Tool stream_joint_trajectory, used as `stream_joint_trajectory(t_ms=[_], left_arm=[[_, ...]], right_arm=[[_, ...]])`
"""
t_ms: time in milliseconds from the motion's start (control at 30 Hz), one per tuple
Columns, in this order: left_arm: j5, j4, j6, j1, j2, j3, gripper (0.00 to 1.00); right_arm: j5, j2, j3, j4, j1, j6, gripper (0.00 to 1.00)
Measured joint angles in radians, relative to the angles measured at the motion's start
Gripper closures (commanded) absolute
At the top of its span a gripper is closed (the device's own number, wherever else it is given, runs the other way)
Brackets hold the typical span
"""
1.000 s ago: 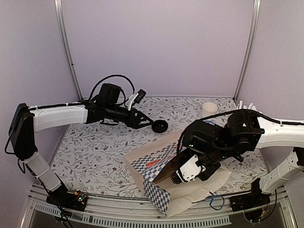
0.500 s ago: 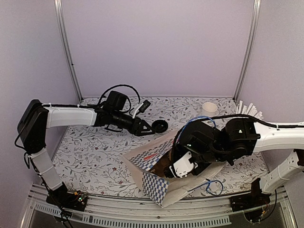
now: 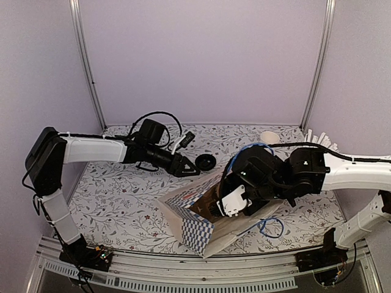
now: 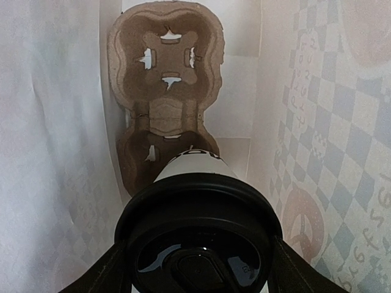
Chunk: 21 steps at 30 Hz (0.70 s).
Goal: Pack the takeout coffee
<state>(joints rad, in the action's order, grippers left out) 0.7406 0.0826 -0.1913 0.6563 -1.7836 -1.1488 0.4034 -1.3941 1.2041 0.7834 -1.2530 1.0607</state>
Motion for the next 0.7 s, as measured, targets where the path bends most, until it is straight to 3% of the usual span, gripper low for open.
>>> stream_joint_trajectory(t_ms=[700], left_arm=[[0.004, 0.003, 0.003, -0.010, -0.002, 0.000, 0.37]], right_arm=[[-0.074, -0.021, -0.028, -0.042, 0.045, 0.045, 0.52]])
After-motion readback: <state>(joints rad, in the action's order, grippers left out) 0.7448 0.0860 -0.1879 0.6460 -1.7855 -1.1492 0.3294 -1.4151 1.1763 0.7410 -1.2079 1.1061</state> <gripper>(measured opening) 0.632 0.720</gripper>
